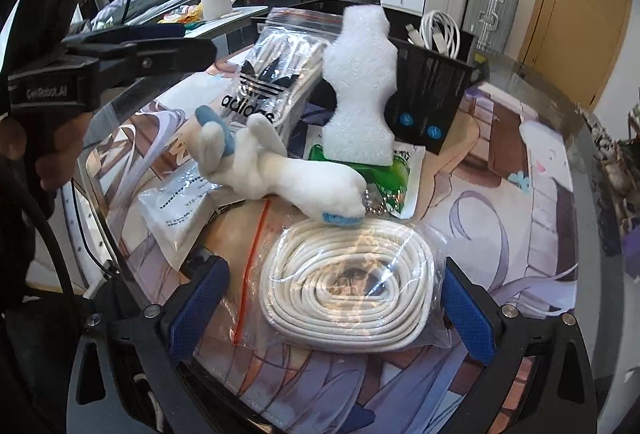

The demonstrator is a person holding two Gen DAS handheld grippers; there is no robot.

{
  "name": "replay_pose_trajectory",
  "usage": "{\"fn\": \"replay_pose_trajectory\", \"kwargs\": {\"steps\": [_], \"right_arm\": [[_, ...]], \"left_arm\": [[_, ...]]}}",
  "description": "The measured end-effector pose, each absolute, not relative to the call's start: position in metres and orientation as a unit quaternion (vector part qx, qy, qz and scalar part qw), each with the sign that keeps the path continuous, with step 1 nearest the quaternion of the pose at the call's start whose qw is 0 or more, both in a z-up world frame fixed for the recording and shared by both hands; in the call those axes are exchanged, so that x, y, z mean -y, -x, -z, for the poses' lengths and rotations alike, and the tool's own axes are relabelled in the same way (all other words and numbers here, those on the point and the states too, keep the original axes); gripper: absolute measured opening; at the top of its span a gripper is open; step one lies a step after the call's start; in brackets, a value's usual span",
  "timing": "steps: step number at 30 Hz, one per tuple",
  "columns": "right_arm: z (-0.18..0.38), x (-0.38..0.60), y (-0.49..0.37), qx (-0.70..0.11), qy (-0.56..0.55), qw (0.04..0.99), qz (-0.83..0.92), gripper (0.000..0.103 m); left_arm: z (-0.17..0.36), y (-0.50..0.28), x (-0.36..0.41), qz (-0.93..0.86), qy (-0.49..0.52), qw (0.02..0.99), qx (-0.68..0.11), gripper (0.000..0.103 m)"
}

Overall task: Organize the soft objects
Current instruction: 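Grasp the bagged rope coil with right tool while left tool reaches adidas bag, then lift the rope bag with right tool while left tool grasps the adidas bag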

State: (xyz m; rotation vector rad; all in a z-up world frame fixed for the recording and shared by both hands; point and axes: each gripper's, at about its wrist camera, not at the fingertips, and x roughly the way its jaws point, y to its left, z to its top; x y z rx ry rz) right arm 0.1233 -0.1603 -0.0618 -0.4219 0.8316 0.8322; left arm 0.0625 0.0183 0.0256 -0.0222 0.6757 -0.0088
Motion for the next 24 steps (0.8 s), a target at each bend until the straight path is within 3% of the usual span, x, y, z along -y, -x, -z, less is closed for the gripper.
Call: {"fn": "replay_pose_trajectory", "kwargs": {"steps": [9,12,16,24], "right_arm": [[0.063,0.163,-0.126,-0.384,0.197,0.810,-0.396,0.101],[0.061,0.168,-0.123,-0.380,0.197,0.808,-0.405,0.092],[0.057,0.178,-0.125,-0.378,0.192,0.812,-0.403,0.068],[0.055,0.182,-0.121,-0.369,0.202,0.810,-0.408,0.062]], "left_arm": [[-0.024,-0.062,-0.020,0.005,0.012,0.943,-0.333,0.103],[-0.024,-0.062,-0.021,0.005,0.012,0.943,-0.333,0.103],[-0.025,-0.063,-0.021,0.005,0.014,0.943,-0.333,0.103],[-0.025,-0.062,-0.022,0.005,0.014,0.943,-0.333,0.103]]}}
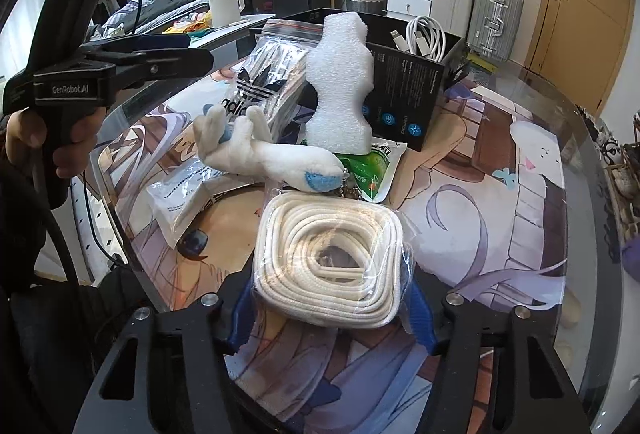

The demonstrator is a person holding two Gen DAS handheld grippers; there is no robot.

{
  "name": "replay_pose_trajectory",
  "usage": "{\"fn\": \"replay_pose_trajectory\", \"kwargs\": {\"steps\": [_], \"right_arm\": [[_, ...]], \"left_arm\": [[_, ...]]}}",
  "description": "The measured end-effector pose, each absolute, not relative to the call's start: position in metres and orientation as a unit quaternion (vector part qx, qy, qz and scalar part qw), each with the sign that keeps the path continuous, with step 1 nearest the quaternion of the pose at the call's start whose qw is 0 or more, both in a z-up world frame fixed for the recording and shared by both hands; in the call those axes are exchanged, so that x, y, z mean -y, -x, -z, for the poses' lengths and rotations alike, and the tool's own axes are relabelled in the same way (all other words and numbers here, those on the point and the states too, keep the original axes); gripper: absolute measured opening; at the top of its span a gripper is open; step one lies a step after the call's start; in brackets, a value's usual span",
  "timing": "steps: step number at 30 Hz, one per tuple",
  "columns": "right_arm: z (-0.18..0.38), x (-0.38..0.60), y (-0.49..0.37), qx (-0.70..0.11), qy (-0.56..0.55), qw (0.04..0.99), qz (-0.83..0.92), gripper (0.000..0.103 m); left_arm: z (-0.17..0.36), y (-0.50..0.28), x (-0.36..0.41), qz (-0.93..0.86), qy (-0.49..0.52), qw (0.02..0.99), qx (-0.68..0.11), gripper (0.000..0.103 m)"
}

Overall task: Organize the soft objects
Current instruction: 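Lift the rope bag with right tool while left tool grasps the adidas bag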

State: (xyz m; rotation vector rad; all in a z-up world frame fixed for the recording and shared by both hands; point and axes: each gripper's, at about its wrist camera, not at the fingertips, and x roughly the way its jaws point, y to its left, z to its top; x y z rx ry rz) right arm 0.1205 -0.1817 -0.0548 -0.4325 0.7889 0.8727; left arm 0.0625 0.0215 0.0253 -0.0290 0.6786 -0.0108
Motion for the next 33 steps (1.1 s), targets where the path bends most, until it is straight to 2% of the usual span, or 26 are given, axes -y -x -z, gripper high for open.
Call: {"fn": "replay_pose_trajectory", "kwargs": {"steps": [16,33], "right_arm": [[0.017,0.218,-0.116,-0.312,0.153,0.843,-0.411,0.062],[0.006,0.218,-0.125,-0.287,0.109,0.869,-0.388,0.062]], "left_arm": [[-0.018,-0.063,-0.021,0.005,0.013,0.941,-0.339,0.103],[-0.004,-0.073,0.005,0.002,-0.011,0.934,-0.358,0.103]]}}
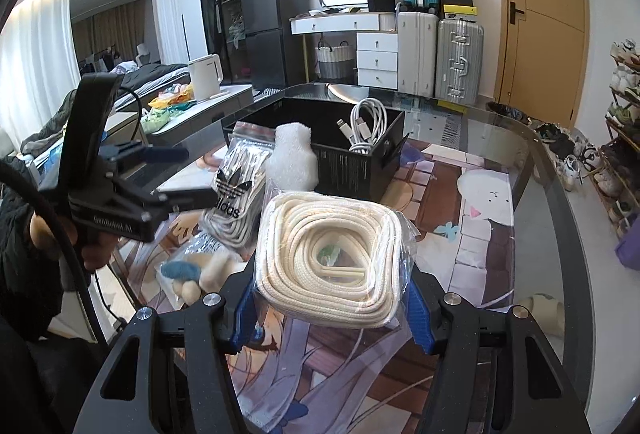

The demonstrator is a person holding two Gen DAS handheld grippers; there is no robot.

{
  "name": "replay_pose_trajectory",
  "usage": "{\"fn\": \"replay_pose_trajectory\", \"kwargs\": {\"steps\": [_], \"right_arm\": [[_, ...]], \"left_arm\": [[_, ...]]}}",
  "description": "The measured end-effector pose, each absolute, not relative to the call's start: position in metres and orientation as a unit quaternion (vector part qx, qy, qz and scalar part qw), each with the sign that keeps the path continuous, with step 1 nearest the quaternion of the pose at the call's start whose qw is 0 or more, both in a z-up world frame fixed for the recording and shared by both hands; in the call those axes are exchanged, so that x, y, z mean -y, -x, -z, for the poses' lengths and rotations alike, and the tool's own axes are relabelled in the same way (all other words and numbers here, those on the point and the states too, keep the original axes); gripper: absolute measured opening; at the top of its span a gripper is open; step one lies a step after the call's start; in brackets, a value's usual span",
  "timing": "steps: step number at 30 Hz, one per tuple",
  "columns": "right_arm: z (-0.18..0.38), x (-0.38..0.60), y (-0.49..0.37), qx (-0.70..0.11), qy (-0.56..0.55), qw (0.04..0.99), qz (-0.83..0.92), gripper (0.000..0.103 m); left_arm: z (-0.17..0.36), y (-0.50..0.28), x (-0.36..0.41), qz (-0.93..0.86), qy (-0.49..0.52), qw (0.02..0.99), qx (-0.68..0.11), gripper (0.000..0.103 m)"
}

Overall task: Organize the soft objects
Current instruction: 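Lift the rope bag with right tool while left tool grasps the adidas bag, then carry the adidas bag and the rope bag toward the black box with both tools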

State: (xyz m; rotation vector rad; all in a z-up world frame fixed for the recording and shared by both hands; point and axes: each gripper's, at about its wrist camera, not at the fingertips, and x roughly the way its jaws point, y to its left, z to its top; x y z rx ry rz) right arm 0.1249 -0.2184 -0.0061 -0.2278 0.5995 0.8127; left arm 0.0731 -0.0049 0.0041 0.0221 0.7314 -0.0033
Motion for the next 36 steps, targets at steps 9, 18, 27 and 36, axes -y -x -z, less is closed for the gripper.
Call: {"fn": "replay_pose_trajectory", "kwargs": {"steps": [9,18,27,36], "right_arm": [[0.005,0.219,-0.125,-0.290,0.098,0.865,-0.399,0.062],[0.007,0.215,-0.124,-0.294,0.101,0.858,-0.408,0.062],[0.009,0.215,-0.123,-0.293,0.101,0.859,-0.408,0.062],[0.009,0.215,-0.123,-0.292,0.100,0.859,-0.409,0.062]], "left_arm": [[-0.004,-0.084,0.023,0.000,-0.030,0.930,-0.365,0.103],[0.000,-0.099,0.030,-0.012,-0.038,0.922,-0.386,0.103],[-0.001,-0.104,0.027,0.016,-0.023,0.918,-0.395,0.076],[-0.003,-0.095,0.027,0.044,-0.018,0.920,-0.390,0.050]]}}
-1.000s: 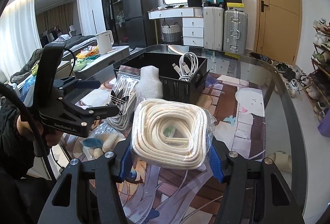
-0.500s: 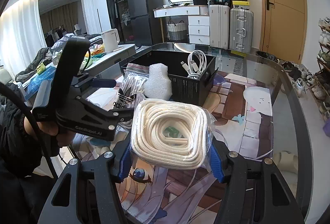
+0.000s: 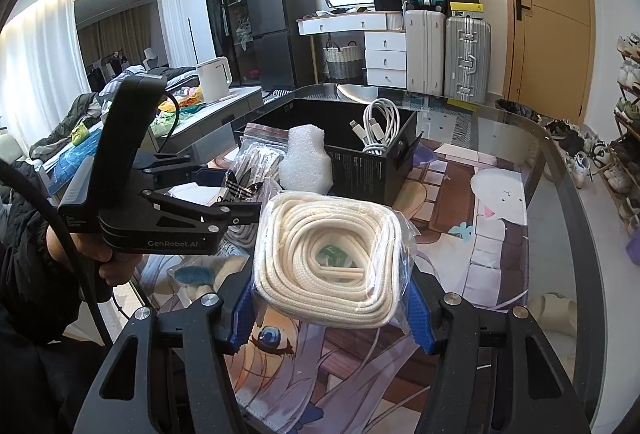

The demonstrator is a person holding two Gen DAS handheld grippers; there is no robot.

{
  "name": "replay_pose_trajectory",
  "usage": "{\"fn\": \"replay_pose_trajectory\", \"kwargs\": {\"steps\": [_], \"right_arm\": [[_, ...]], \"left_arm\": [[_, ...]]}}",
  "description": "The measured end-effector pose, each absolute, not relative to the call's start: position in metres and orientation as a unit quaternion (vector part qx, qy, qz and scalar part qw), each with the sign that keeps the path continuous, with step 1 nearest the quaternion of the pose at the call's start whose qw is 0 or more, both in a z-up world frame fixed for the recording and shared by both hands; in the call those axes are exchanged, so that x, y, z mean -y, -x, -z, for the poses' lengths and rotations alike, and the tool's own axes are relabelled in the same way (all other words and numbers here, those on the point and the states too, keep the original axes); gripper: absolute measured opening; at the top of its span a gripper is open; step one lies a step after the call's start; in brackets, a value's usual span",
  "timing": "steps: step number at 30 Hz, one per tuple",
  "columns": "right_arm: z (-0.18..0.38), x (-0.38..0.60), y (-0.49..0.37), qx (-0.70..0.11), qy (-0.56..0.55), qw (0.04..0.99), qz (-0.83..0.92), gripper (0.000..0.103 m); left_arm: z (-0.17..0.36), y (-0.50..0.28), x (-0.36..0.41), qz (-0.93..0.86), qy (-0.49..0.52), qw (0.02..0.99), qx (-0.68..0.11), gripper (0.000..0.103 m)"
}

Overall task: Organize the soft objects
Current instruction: 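Carry the adidas bag and the rope bag toward the black box with both tools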

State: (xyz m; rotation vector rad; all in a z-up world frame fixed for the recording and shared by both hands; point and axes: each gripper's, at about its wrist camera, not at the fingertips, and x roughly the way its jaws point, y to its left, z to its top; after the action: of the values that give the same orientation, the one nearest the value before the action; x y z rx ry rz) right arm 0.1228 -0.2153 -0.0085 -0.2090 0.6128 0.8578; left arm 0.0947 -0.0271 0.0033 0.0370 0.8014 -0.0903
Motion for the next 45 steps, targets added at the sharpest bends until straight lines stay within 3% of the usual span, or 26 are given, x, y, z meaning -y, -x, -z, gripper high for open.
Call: {"fn": "replay_pose_trajectory", "kwargs": {"steps": [21,33,45], "right_arm": [[-0.004,0.208,-0.119,-0.263,0.104,0.864,-0.417,0.062],[-0.036,0.184,-0.129,-0.230,0.125,0.878,-0.400,0.062],[-0.045,0.155,-0.167,-0.252,0.133,0.887,-0.362,0.062]], "left_arm": [[-0.049,-0.073,-0.013,0.036,0.016,0.944,-0.328,0.048],[-0.071,-0.093,-0.017,0.044,0.010,0.947,-0.319,0.048],[-0.071,-0.119,-0.025,0.038,0.011,0.946,-0.323,0.048]]}}
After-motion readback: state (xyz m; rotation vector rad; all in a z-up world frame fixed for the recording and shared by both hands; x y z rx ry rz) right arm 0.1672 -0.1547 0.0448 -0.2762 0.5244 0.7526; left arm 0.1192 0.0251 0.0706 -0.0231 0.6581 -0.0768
